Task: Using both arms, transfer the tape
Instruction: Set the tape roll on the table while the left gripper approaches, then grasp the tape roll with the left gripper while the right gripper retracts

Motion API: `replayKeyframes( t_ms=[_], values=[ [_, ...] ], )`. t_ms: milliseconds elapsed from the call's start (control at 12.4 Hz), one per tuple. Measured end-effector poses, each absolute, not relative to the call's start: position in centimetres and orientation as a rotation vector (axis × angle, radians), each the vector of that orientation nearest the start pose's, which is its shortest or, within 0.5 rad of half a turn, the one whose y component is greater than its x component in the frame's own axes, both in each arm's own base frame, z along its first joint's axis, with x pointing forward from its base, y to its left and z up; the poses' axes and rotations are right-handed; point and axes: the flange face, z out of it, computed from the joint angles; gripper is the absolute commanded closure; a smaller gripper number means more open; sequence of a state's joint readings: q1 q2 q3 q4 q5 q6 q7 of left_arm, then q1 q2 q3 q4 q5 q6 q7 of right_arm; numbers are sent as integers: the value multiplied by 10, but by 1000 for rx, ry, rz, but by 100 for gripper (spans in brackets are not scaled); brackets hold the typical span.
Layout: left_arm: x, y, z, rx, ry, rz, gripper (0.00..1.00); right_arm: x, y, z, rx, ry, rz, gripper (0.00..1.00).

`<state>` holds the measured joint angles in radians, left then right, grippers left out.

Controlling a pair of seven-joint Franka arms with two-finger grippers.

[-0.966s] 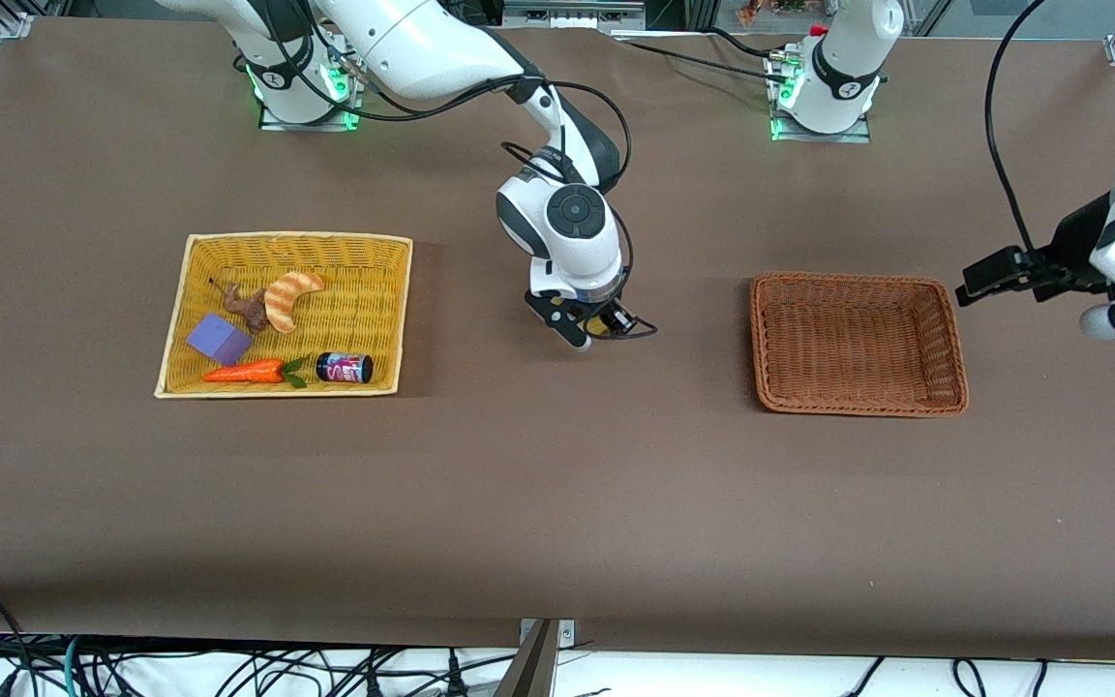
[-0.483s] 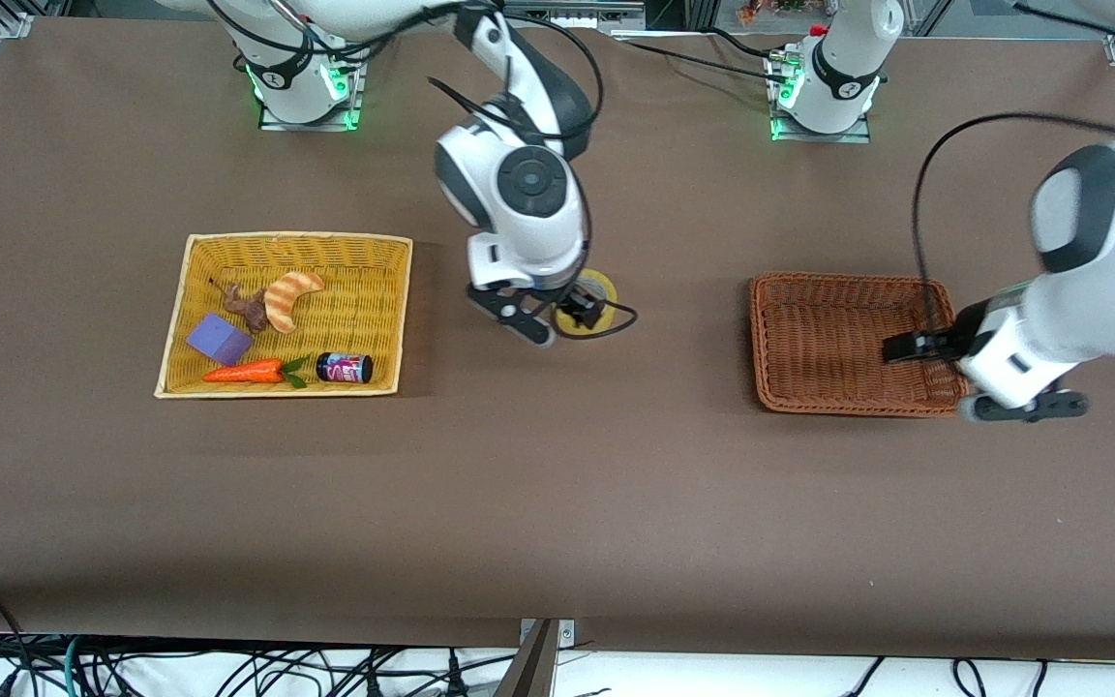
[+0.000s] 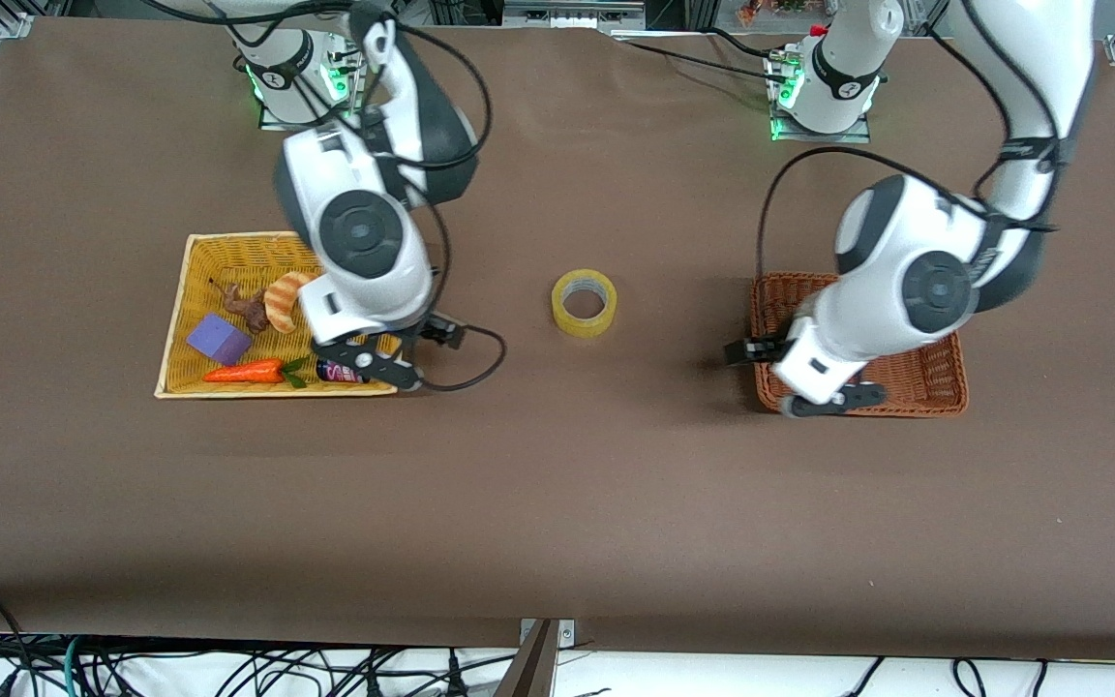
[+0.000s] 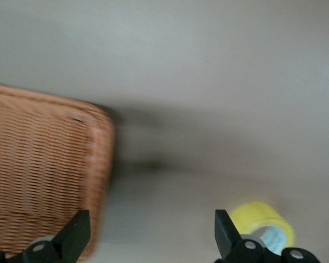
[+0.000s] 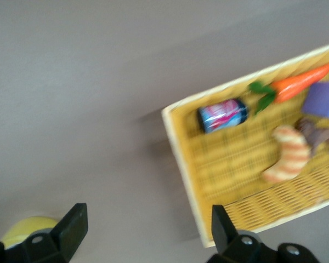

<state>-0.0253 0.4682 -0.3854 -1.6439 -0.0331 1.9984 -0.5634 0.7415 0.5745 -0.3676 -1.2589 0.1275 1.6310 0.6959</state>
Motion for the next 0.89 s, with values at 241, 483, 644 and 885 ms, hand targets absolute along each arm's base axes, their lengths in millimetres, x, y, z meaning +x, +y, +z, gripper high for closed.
replayKeyframes(
  t_ms=[241, 483, 644, 885],
  values=[
    [587, -329, 310, -3186, -367, 200, 0, 637, 206, 477, -3201, 343, 225, 0],
    [548, -400, 267, -3165, -359, 159, 0, 629, 101, 530, -3111, 191, 238, 0],
    [536, -415, 254, -3162, -322, 172, 0, 615, 52, 557, -3086, 130, 221, 0],
    [512, -429, 240, -3167, -211, 129, 0, 582, 26, 573, -3121, 94, 197, 0]
  ],
)
